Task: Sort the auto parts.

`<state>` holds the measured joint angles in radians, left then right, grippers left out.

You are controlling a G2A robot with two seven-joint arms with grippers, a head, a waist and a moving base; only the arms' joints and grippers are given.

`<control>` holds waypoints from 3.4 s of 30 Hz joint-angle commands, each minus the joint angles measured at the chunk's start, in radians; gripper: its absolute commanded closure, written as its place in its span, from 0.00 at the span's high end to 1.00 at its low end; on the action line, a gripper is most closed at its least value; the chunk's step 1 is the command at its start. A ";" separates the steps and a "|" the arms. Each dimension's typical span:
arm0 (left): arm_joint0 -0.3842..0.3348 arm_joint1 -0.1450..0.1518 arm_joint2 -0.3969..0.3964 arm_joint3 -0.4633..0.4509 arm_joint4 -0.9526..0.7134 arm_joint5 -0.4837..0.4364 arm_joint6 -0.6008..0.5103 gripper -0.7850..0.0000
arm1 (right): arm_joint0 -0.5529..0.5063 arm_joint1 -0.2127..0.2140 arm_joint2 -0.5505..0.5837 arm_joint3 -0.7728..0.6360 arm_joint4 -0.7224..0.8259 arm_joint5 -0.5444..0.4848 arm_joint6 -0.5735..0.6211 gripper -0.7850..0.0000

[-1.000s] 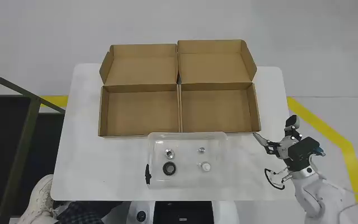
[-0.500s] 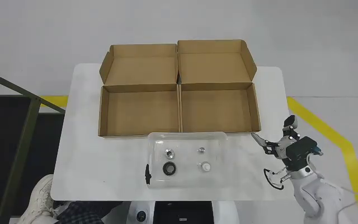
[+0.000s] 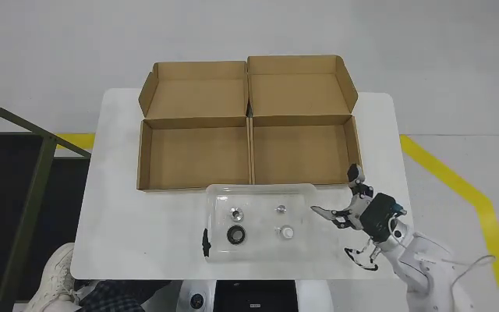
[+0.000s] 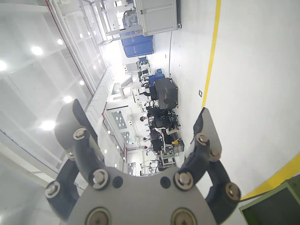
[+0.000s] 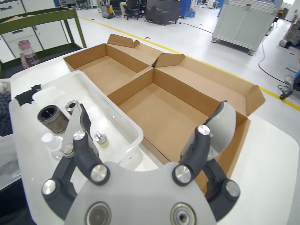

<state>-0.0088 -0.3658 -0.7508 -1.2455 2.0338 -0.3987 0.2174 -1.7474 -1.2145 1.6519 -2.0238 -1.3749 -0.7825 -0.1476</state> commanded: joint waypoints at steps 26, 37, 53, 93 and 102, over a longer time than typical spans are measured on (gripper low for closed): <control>0.000 0.000 0.000 0.000 0.000 0.000 0.000 1.00 | 0.064 0.044 -0.213 -0.057 0.016 -0.230 0.370 1.00; 0.000 0.000 0.000 0.000 0.000 0.000 0.000 1.00 | 0.073 0.068 -0.221 -0.052 -0.001 -0.230 0.452 1.00; 0.000 0.000 0.000 0.000 0.000 0.000 0.000 1.00 | 0.090 0.088 -0.244 -0.029 -0.059 -0.200 0.477 0.93; 0.000 0.000 0.000 0.000 0.000 0.000 0.000 1.00 | 0.115 0.126 -0.276 -0.024 -0.077 -0.111 0.376 0.00; 0.000 0.000 0.000 0.000 0.000 0.000 0.000 1.00 | 0.123 0.119 -0.277 -0.002 0.026 0.030 0.221 0.00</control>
<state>-0.0088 -0.3658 -0.7508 -1.2455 2.0338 -0.3987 0.2174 -1.6274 -1.0941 1.3772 -2.0332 -1.3612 -0.7734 0.0910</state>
